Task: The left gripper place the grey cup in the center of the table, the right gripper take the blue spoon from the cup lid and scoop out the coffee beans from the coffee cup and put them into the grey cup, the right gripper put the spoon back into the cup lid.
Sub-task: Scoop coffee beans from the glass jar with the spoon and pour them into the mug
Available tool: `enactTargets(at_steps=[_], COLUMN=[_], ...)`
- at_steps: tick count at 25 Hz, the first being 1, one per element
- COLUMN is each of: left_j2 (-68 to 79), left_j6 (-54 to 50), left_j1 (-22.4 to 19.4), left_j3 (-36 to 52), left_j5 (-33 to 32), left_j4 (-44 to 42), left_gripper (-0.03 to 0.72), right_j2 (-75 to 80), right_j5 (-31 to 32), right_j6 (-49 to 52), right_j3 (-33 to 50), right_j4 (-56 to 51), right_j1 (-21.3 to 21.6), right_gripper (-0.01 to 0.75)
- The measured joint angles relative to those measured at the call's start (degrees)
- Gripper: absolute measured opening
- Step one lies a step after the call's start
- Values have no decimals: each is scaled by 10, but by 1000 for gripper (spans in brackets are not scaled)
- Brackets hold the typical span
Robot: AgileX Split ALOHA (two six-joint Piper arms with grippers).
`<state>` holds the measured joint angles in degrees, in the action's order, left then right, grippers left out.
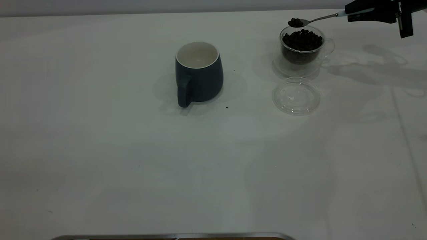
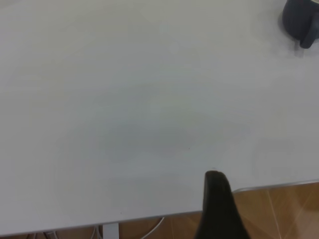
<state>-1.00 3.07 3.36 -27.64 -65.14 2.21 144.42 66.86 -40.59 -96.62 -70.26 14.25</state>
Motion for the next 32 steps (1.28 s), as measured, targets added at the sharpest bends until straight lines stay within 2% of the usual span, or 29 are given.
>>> enactTargets(at_steps=[4, 15, 32], left_j2=[0, 0, 0], left_j6=[0, 1, 1], left_j1=[0, 0, 0], left_j3=[0, 0, 0], left_j5=[0, 0, 0], left_j4=[0, 0, 0], left_gripper=[566, 566, 566], right_j2=[0, -12, -12], right_j5=[-1, 0, 0], right_j6=[0, -2, -4], right_j3=[0, 0, 0], right_j4=[0, -19, -60], right_j1=[-8, -64, -190], right_gripper=[102, 102, 102])
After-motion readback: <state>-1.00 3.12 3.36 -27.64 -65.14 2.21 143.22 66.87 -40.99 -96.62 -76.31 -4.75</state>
